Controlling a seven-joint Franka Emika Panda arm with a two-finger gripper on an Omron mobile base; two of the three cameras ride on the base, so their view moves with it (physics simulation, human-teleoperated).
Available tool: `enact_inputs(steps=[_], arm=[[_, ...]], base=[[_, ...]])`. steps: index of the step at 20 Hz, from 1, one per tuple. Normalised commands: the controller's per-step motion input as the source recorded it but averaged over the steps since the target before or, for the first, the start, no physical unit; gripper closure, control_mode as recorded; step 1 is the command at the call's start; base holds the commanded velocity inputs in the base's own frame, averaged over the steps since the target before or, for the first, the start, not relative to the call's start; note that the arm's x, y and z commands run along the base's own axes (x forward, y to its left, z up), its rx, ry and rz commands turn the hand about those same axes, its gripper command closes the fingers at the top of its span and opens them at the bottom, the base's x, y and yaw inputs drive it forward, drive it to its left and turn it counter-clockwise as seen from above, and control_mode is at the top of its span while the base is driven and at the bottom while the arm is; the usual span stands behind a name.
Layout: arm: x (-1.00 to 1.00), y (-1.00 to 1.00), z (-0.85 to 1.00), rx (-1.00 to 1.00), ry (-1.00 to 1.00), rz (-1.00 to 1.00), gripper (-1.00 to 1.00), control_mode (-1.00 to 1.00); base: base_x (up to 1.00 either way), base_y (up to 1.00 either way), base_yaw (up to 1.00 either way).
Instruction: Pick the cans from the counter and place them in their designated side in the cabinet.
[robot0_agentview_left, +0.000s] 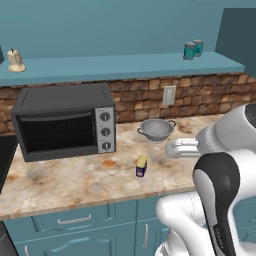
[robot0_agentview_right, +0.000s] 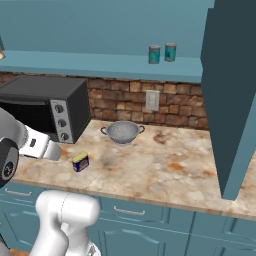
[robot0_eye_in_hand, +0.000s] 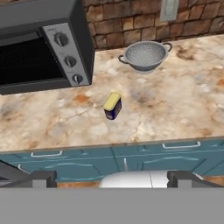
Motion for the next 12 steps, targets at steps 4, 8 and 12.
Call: enact_inputs(steps=[4,8,12], arm=[[0.06,0.01,-0.15,0.00,0.00,-0.01,-1.00,-1.00],[0.00,0.00,-0.15,0.00,0.00,-0.01,-1.00,-1.00],[0.03,0.01,-0.15,0.00,0.00,-0.01,-1.00,-1.00]], base=[[0.00,0.00,0.00],[0.00,0.00,0.00],[0.00,0.00,0.00]])
